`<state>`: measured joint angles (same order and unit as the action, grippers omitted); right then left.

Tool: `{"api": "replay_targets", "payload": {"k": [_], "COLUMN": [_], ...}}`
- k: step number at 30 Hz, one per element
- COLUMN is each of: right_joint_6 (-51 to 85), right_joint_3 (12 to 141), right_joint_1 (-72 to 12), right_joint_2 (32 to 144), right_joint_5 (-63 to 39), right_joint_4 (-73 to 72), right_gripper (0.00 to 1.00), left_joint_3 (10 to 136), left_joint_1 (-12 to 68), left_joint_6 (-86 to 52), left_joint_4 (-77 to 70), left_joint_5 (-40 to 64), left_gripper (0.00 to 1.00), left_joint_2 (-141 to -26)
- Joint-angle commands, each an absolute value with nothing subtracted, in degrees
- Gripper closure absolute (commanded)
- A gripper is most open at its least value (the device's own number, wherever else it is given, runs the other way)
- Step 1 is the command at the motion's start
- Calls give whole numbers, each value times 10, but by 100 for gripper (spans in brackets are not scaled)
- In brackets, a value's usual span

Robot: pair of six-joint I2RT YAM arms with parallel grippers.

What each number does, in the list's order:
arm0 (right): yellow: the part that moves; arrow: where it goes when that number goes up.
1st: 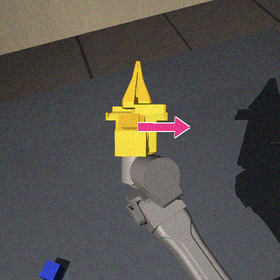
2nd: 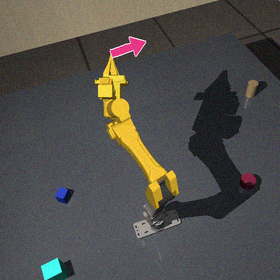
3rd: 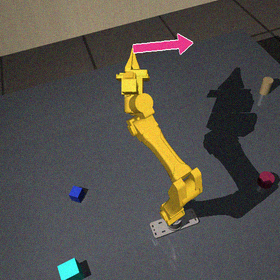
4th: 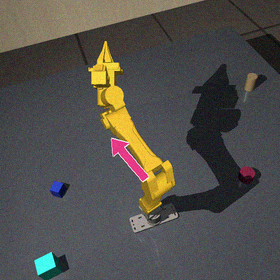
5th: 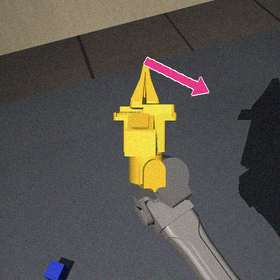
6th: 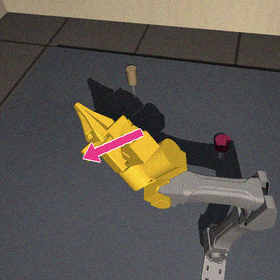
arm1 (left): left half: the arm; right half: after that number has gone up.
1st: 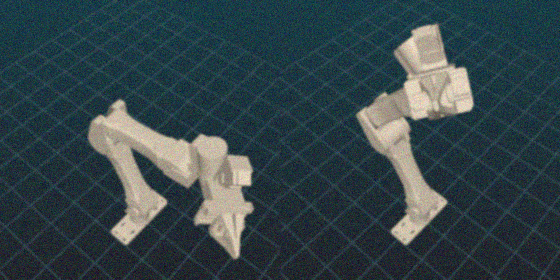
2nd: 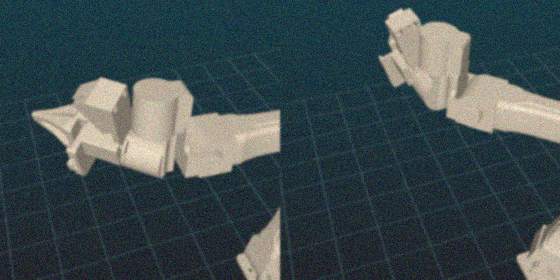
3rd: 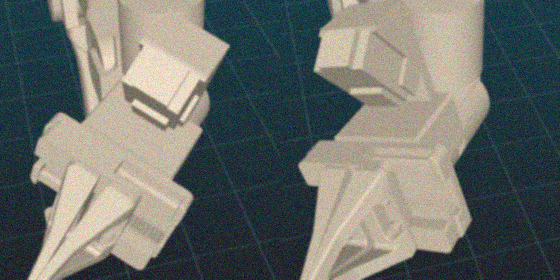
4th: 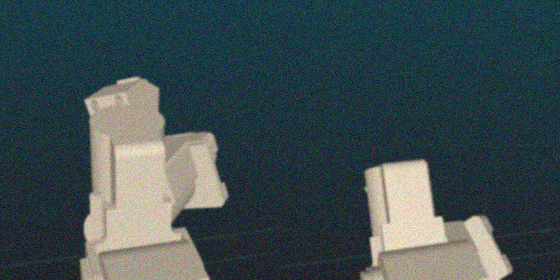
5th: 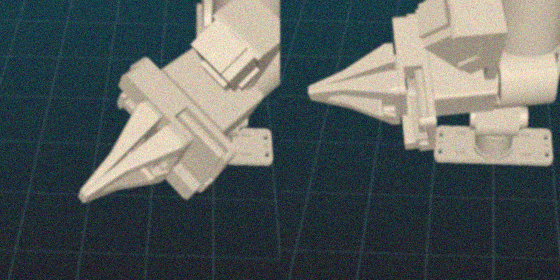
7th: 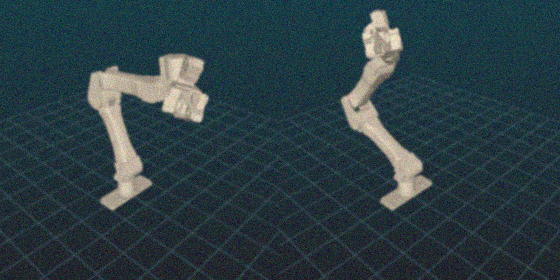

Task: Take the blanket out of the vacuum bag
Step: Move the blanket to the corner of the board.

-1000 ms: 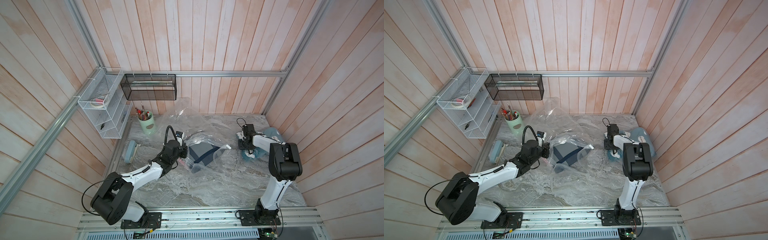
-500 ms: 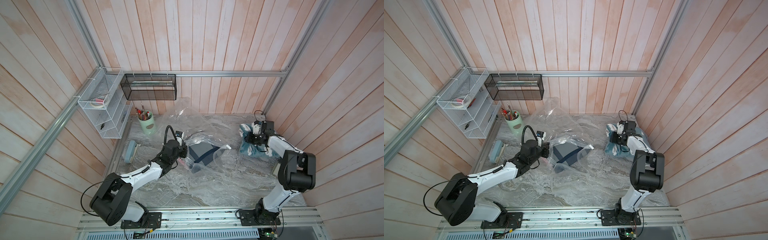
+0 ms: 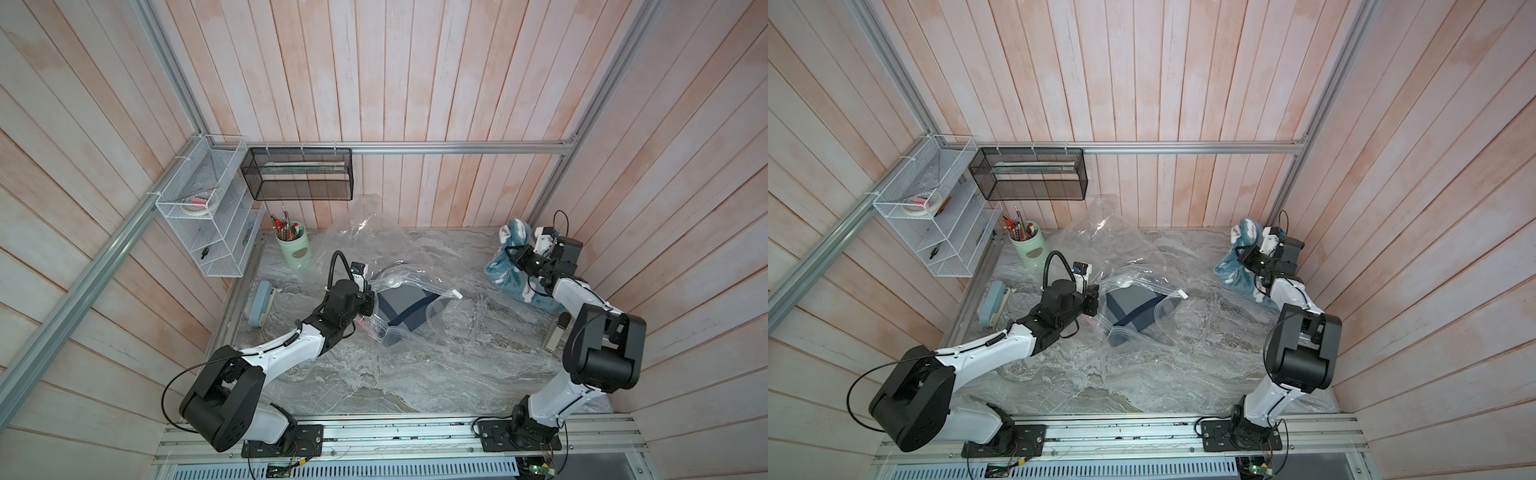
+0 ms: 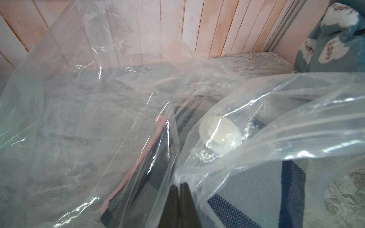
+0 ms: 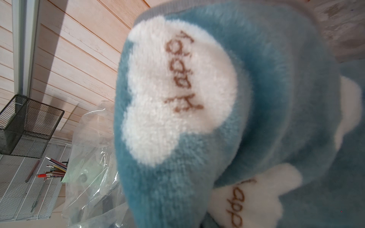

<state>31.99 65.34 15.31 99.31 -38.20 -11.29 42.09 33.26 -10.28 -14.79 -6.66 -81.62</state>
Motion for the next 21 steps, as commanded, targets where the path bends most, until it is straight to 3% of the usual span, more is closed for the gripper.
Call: {"api": "replay_targets", "payload": {"k": [1,12,13,17,18,19,21], "right_joint_6": [346,393,405,426,418,407,395], "right_joint_3": [699,799,792,769,766,761,747], "right_joint_1": [128,64,62,61,61,61,64], "right_joint_2": [1041,1196,1202,1202,1194,1183,1154], "right_joint_5": [-380,-376,-385,-401,-400,-397,-385], "right_joint_4": [-170,-237,-266,-338,-337,-335,-325], "right_gripper": [100,100,94,46,26,18,13], "left_joint_3": [431,441,443,446,448,449,454], "left_joint_1": [327,327,327,327,327,327,327], "left_joint_6": [-96,-96,-95,-94,-93,-93,-93], "left_joint_4": [-147,-144,-143,-142,-141,-140,-136], "left_joint_5": [-81,-89,-90,-87,-87,-87,-87], "left_gripper": [100,100,100,100,100,100,100], "left_joint_2": [-805,-803,-804,-804,-804,-805,-807]}}
